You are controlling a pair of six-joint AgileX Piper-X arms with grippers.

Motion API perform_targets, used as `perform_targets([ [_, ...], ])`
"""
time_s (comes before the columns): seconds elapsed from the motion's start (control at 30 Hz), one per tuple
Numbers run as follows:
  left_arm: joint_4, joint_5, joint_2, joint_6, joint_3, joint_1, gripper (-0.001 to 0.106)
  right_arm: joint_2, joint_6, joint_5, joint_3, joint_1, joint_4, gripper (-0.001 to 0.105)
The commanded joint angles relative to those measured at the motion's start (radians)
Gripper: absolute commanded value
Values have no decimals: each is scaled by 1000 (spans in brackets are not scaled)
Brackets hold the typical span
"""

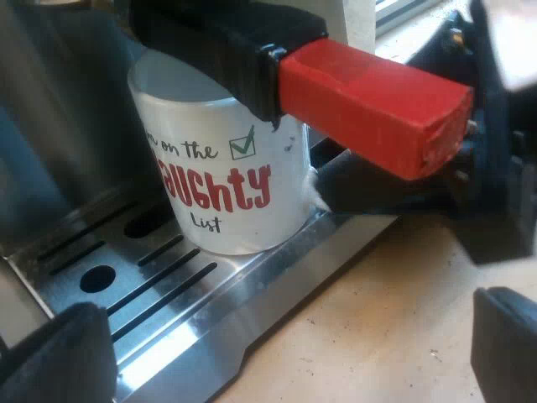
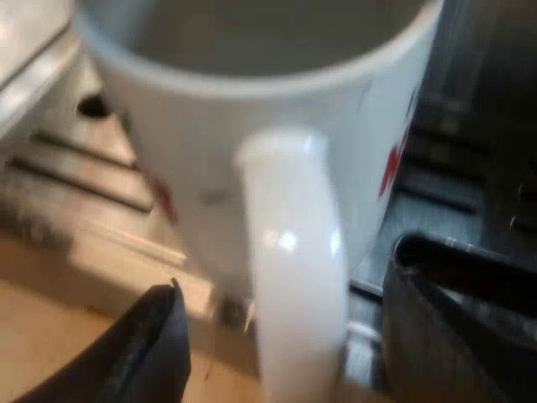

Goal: Place mug into machine

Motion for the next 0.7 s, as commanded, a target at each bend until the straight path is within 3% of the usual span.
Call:
perform_targets([
  [0.03, -12, -8, -3, -10, -2, -8, 87, -34, -2, 44, 21, 19, 16, 54],
  [0.4, -12, -8, -3, -13, -2, -8, 87, -101, -2, 95, 181, 78, -197, 54],
  [0.47, -12, -8, -3, -71, -2, -8, 87, -87, -2, 95, 213, 78, -302, 54],
  [0.7, -19, -8, -3, -87, 7, -8, 87, 21, -4, 90, 215, 78, -489, 54],
])
